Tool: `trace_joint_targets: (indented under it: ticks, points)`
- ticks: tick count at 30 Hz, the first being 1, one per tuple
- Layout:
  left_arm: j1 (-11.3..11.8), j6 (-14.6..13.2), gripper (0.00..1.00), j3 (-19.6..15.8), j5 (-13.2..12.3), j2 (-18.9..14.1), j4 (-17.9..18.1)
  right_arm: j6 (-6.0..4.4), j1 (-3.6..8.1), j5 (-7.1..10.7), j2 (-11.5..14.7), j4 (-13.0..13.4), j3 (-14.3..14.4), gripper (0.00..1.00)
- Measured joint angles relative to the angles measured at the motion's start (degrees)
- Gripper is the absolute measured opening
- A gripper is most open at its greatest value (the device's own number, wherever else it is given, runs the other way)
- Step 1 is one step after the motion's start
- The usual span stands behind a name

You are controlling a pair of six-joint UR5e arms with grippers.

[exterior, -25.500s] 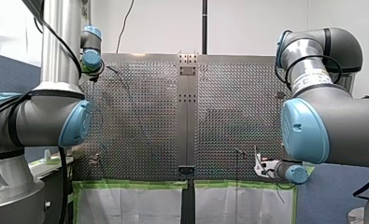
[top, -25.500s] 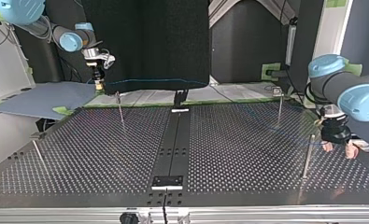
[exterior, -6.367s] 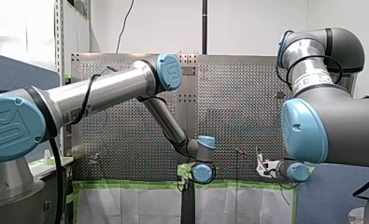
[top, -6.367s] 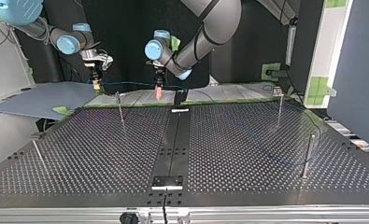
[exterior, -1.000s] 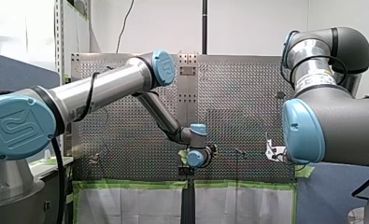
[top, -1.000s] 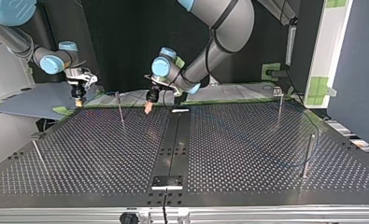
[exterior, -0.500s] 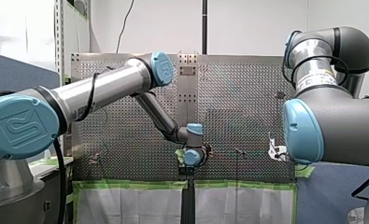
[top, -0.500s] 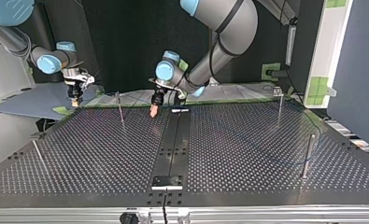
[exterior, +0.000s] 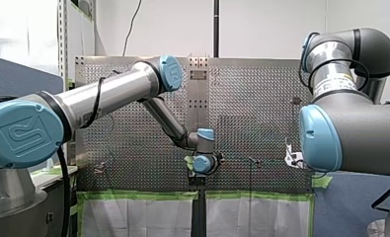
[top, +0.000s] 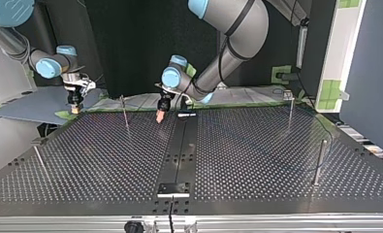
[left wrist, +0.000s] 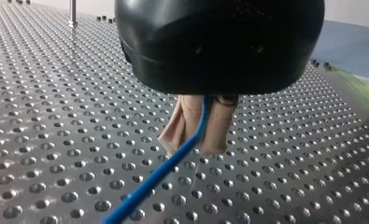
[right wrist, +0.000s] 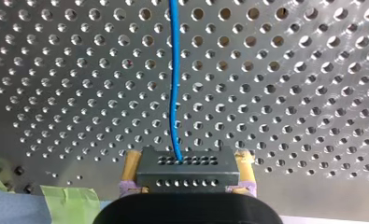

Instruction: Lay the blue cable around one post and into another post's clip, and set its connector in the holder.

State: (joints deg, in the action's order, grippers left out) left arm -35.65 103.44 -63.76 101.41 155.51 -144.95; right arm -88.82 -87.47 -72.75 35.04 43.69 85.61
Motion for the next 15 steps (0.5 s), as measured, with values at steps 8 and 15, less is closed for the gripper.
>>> trace_joint_targets:
  ticks: [8, 15]
  points:
    - [0.04, -1.15, 0.00, -0.02, 2.60, 0.00, -0.40, 0.00, 0.32, -0.48, -0.07, 0.56, -0.19, 0.00]
    - [0.03, -2.08, 0.00, -0.02, 2.64, 0.00, -1.97, 0.24, 0.48, -0.56, -0.09, 0.28, -0.20, 0.00]
